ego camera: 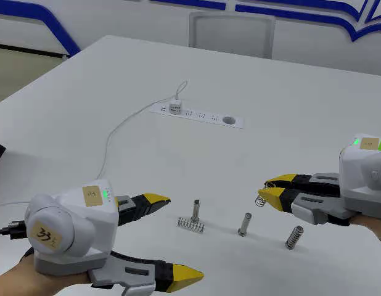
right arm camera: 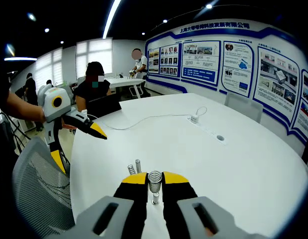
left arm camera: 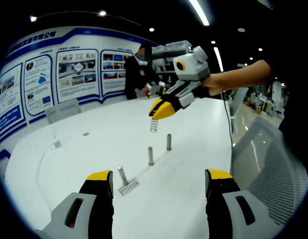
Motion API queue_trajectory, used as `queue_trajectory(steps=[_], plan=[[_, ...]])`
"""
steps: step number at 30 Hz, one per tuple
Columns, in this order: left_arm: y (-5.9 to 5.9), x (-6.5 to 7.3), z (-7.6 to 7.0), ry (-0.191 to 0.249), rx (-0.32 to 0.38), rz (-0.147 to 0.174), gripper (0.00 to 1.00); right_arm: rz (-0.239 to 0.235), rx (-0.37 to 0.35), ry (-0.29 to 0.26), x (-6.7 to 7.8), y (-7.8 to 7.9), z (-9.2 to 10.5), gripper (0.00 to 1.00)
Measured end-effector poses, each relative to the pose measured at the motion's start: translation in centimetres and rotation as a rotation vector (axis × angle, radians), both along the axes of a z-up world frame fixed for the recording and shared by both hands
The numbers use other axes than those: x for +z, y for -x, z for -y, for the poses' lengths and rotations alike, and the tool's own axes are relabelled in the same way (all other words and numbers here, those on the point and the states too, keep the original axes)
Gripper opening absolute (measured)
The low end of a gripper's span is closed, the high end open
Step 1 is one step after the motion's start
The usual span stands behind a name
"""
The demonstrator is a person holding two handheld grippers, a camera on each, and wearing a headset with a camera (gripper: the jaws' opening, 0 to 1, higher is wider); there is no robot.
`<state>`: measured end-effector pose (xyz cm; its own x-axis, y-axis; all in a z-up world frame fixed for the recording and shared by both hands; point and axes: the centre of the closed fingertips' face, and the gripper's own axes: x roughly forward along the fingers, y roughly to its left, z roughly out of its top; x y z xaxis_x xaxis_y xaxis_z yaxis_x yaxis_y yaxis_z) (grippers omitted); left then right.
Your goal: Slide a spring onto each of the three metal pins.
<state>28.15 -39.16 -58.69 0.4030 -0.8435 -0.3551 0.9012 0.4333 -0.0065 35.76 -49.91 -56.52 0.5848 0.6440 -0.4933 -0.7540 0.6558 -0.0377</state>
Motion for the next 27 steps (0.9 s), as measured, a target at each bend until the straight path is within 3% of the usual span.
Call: queue_trajectory(steps=[9, 27], plan=[[0.1, 0.3, -0.6, 0.023, 0.012, -0.017, 0.86, -0.052, -0.037, 0.01, -2.5, -1.0, 0.2, 0.11], [-0.3, -0.6, -2.0, 0.012, 0.062, -0.046, 0.92, -0.094, -0.06, -0.004, -4.1, -1.2, 0.0, 0.11]])
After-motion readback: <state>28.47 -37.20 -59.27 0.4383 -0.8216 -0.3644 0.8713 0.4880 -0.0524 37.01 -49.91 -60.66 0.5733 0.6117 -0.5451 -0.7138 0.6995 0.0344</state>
